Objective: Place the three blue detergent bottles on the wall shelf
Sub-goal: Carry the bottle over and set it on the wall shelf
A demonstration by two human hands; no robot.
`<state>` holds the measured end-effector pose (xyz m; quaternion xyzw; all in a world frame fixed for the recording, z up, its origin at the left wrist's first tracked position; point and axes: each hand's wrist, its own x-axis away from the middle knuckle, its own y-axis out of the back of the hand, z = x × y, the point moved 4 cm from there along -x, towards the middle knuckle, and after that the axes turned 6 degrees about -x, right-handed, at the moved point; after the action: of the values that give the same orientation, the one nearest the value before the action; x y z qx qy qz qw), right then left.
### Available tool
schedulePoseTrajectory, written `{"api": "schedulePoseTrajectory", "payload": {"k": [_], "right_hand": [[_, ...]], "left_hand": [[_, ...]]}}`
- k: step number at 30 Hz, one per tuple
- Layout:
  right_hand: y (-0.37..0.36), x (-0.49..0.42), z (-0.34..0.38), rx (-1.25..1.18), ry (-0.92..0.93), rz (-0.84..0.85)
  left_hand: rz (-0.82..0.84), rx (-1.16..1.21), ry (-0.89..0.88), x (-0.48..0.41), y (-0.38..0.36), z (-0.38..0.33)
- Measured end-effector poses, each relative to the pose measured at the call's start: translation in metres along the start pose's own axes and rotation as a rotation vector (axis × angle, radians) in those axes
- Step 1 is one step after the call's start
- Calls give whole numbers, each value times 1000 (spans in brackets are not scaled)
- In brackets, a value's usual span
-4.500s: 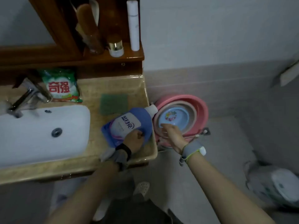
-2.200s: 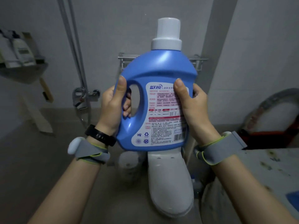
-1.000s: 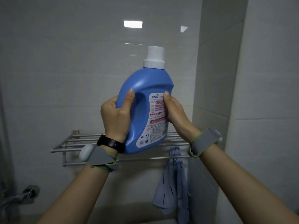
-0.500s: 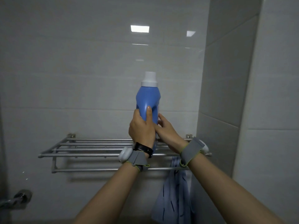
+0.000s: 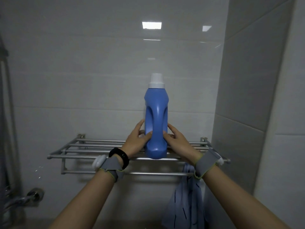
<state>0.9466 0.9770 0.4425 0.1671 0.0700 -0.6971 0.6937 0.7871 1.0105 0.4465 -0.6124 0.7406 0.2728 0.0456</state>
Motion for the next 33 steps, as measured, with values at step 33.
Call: {"api": "schedulePoseTrajectory", "payload": {"k": [33], "right_hand": [[47, 37, 16, 17, 226, -427]], "left_hand": [[-439, 80, -343, 33, -15, -38]]}}
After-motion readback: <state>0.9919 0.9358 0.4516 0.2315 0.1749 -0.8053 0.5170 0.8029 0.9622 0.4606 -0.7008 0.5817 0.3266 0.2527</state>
